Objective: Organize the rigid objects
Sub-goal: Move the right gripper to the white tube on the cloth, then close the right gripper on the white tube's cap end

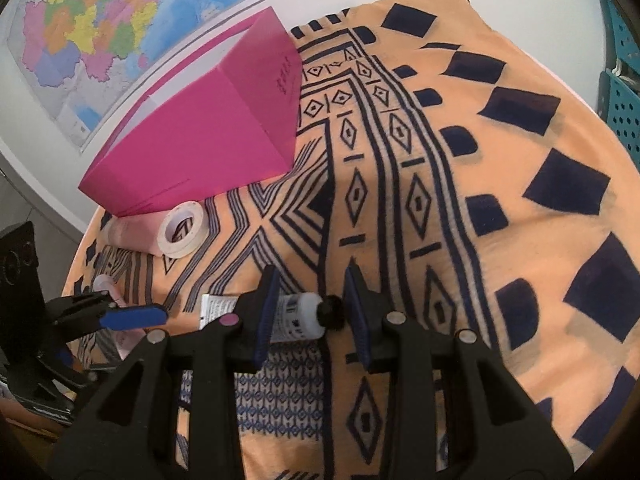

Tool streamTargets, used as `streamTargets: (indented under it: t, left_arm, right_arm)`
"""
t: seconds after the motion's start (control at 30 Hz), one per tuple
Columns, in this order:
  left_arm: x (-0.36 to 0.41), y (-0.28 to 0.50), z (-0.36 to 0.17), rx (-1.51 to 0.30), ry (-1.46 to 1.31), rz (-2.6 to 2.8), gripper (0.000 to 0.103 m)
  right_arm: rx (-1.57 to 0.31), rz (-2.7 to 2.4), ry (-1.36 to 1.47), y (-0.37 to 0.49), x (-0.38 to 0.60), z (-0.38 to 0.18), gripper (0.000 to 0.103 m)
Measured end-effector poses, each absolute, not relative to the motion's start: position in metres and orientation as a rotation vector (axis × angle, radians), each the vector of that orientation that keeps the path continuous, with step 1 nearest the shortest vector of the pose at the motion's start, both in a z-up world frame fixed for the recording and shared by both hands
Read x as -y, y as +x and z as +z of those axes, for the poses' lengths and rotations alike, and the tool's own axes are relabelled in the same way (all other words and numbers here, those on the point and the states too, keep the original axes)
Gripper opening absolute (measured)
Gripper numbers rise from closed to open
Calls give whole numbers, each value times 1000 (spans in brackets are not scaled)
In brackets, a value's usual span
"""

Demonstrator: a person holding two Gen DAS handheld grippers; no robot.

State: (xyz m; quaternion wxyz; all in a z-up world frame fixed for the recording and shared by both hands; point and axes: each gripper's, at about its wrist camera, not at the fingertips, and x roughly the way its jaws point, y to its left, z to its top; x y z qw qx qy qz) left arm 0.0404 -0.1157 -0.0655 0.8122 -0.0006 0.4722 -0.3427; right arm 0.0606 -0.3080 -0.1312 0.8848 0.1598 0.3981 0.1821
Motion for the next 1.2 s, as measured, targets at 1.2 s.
streamTargets:
  t: [1.2]
  left_arm:
    - [117,59,-74,-1044,-54,-689,56]
  right_arm:
    - [-801,422,368,42,295,-132,39]
